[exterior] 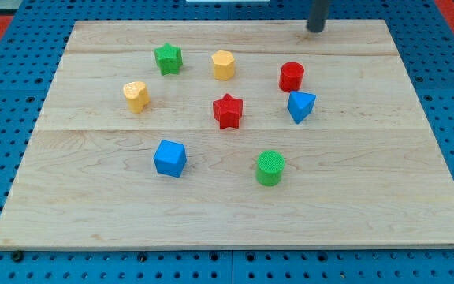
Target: Nudge the red circle down a bit
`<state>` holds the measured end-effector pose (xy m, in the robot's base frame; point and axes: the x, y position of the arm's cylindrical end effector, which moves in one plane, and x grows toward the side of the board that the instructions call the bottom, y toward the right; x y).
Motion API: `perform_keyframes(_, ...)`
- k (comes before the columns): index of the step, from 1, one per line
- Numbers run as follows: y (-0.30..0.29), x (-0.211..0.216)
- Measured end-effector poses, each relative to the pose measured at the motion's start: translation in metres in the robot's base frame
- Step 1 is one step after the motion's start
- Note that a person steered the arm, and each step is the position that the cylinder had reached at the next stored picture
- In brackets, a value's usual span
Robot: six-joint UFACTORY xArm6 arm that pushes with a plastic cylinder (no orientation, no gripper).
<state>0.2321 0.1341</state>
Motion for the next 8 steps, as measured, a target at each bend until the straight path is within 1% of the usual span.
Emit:
perform_keyframes(1, -0.026, 0.006)
perform_keyframes(5, -0.026, 0.009)
perform_keyframes(6, -0.022, 0.009)
perform_keyframes(7, 0.018, 0.015)
perform_keyframes(8, 0.070, 0.084)
